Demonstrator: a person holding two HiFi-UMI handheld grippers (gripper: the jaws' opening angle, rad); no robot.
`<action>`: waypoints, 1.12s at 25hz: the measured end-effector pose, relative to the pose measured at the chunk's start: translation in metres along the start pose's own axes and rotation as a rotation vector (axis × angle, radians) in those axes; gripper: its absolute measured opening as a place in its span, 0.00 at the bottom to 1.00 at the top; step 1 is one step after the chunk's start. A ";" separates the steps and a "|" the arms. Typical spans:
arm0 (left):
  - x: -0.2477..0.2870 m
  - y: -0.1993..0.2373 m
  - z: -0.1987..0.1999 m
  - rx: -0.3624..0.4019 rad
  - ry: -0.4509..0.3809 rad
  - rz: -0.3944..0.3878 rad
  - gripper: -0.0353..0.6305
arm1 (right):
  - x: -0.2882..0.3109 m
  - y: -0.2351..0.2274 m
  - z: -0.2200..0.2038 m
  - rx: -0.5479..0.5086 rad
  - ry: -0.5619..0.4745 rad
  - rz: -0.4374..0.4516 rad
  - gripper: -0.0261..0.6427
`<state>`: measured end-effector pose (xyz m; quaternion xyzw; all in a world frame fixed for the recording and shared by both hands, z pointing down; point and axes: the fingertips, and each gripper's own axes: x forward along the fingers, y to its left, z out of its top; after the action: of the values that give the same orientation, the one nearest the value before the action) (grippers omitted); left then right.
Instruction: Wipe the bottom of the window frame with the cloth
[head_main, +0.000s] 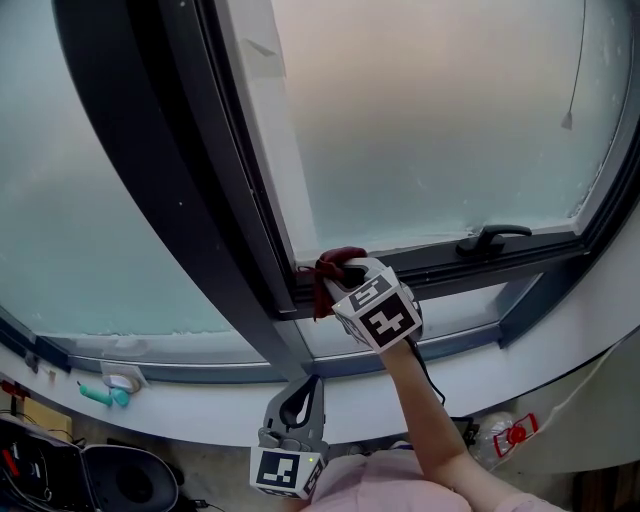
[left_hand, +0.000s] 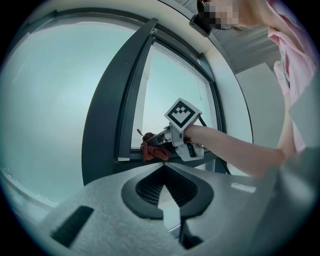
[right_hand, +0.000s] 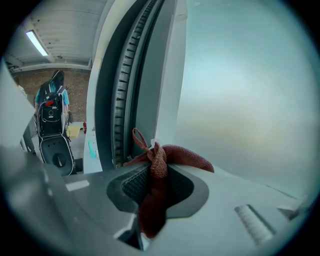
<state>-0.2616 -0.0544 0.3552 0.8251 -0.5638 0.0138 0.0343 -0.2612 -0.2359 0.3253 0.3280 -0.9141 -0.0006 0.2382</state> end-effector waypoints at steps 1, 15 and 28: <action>0.000 -0.001 0.000 0.000 0.002 -0.001 0.05 | -0.001 -0.002 -0.001 0.002 0.000 -0.002 0.15; 0.001 -0.011 0.001 0.011 -0.001 -0.005 0.05 | -0.018 -0.023 -0.011 0.048 -0.033 -0.020 0.15; 0.002 -0.016 0.005 0.015 -0.014 -0.023 0.05 | -0.033 -0.046 -0.023 0.087 -0.023 -0.065 0.15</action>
<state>-0.2464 -0.0509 0.3496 0.8319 -0.5542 0.0118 0.0242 -0.2015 -0.2486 0.3244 0.3674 -0.9049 0.0274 0.2131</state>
